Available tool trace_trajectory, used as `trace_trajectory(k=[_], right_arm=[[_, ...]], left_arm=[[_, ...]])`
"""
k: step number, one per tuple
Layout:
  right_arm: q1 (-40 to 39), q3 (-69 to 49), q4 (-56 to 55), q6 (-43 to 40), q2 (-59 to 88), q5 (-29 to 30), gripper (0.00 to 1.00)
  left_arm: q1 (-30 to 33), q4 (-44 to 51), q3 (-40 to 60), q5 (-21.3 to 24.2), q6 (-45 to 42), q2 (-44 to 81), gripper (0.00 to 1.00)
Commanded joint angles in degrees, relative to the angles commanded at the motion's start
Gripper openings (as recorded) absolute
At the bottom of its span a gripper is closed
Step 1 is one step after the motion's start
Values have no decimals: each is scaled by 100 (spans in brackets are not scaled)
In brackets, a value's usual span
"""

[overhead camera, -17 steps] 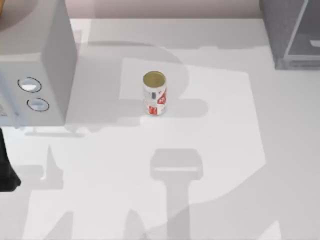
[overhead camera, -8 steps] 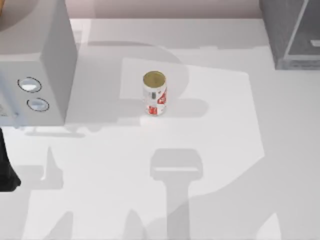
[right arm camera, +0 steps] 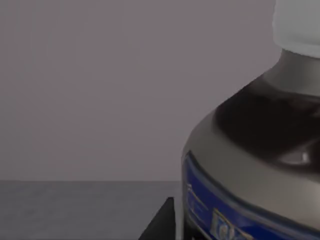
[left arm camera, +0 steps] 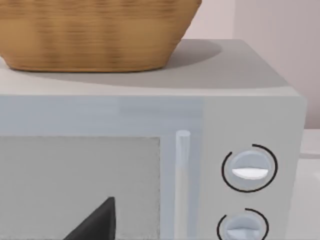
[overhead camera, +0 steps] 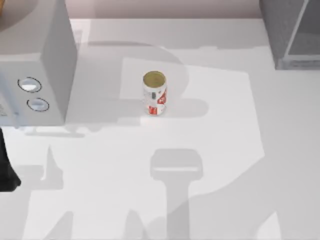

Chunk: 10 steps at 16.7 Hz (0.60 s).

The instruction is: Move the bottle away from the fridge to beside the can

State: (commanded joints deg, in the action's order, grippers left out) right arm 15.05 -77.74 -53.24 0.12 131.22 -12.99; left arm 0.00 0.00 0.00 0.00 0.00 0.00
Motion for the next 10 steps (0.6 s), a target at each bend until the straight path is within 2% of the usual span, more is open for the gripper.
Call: trace_trajectory(k=[4,10], right_arm=[[0,0,0,0,0,0,2],[0,0,0,0,0,0,0]], left_arm=[[0,0,0,0,0,0,100],[0,0,0,0,0,0,100]])
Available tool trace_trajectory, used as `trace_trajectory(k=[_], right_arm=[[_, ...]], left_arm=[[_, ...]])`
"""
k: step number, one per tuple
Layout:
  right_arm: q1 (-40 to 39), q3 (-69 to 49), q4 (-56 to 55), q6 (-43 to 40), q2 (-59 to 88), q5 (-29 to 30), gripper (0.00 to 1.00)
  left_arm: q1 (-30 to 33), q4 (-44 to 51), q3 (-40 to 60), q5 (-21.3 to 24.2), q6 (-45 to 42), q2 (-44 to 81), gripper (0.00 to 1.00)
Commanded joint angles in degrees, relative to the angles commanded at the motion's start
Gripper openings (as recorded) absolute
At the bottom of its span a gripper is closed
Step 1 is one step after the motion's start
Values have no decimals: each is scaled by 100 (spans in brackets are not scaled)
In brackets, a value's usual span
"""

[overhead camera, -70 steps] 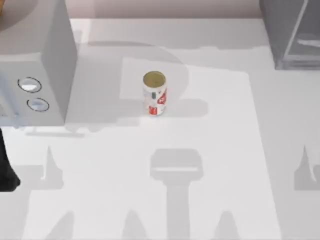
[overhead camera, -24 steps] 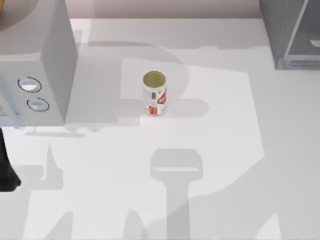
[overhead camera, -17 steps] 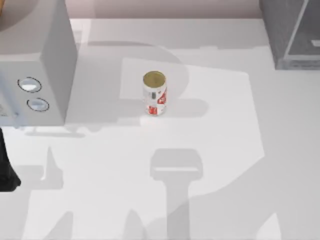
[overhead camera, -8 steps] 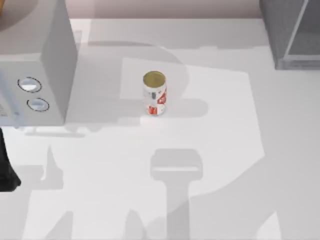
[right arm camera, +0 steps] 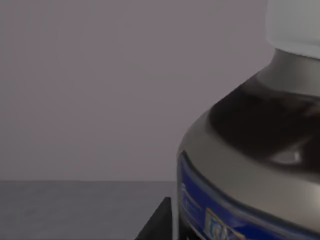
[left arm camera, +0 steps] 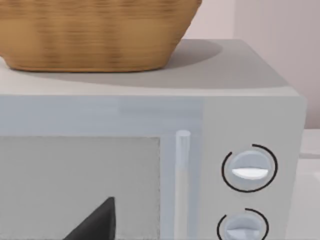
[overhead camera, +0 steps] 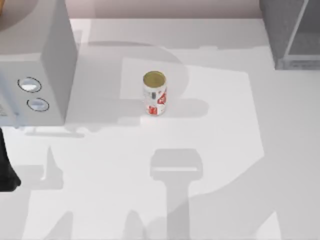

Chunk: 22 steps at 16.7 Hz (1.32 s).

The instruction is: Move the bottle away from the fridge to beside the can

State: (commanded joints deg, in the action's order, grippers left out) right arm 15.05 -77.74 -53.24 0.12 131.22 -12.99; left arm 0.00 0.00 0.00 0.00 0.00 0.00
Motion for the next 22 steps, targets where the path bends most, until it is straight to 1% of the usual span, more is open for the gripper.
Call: trace_trajectory(k=[5,11,16,19,22], right_arm=[[15,-16,98,15,-103,-3,0],[19,-250,878,15,-622,-10,0],[22,-229,872,24,-623,-14,0],[107,169,727,26,-929,-72,0],[239,1101,431,28,-1513,-227,0]], left_arm=[[0,0,0,0,0,0,100],[0,0,0,0,0,0,100],[0,0,0,0,0,0,100],[0,0,0,0,0,0,100],[0,0,0,0,0,0,100]])
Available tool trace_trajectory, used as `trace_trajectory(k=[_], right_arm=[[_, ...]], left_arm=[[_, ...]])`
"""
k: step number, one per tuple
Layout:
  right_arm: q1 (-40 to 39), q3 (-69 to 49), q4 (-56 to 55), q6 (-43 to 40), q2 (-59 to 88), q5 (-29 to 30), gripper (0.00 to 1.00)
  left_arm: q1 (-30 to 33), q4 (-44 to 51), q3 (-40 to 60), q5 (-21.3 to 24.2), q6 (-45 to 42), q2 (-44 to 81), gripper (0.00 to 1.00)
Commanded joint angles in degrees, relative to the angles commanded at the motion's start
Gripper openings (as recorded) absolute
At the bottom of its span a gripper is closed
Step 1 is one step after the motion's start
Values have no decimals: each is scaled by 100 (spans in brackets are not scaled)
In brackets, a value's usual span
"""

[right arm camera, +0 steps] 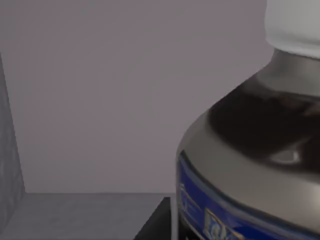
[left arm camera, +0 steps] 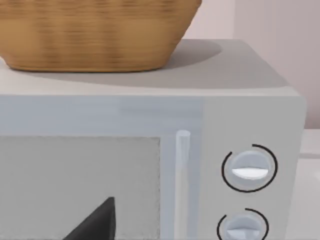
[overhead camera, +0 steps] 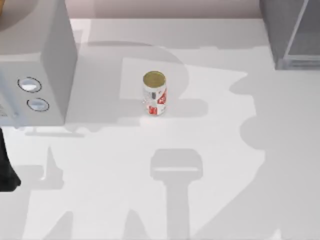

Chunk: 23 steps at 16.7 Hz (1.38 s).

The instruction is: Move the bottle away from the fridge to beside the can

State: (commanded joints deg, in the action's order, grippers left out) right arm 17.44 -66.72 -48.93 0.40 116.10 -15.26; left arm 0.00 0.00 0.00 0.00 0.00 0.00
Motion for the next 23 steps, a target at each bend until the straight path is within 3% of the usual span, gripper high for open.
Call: trace_trajectory(k=[6,14,18,23], right_arm=[[294,2025,-670,6,-1272,-333,0],[243,2256,-821,22,-1427,-310,0],[-589,2137,-1128,62,-1042,526,0],[-2492,1991,-1648,80,-353,2441,0]], left_arm=[[0,0,0,0,0,0,100],[0,0,0,0,0,0,100],[0,0,0,0,0,0,100],[0,0,0,0,0,0,100]])
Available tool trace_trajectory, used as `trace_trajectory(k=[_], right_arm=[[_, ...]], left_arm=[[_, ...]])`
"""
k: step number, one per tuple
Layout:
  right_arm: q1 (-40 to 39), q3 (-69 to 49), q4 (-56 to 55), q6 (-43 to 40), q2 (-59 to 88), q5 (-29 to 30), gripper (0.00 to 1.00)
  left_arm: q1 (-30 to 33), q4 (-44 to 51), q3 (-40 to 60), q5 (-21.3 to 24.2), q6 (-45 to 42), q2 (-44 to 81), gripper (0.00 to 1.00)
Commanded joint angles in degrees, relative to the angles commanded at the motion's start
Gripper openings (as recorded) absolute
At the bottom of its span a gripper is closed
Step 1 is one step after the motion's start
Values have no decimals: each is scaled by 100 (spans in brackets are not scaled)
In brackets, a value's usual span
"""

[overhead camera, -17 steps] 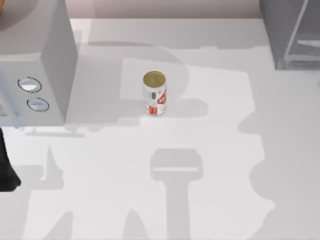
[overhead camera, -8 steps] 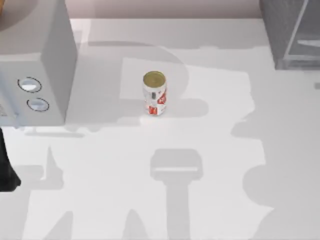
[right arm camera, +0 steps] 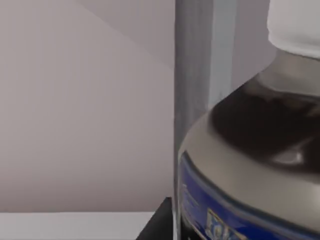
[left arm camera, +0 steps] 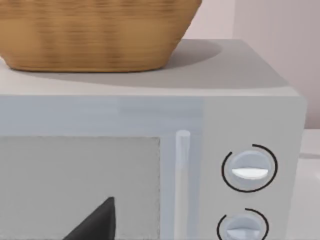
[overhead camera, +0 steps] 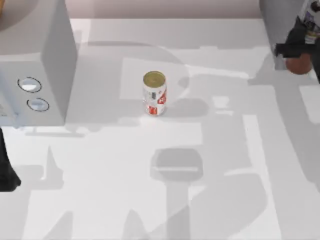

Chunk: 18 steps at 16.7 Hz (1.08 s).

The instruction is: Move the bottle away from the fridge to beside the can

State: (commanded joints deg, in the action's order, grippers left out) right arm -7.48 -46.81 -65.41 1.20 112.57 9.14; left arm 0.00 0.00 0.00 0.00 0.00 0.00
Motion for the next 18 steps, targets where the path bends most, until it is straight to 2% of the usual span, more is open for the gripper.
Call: trace_trajectory(k=[4,7,9,18], right_arm=[[-1574,-51,-335,-17,418,1594,0],[-2329,-57,-485,-27,593,2350,0],[-2529,-54,-523,-29,634,2550,0],[-2542,-54,-525,-29,636,2563,0]], left_arm=[[0,0,0,0,0,0,100],[0,0,0,0,0,0,100],[0,0,0,0,0,0,100],[0,0,0,0,0,0,100]])
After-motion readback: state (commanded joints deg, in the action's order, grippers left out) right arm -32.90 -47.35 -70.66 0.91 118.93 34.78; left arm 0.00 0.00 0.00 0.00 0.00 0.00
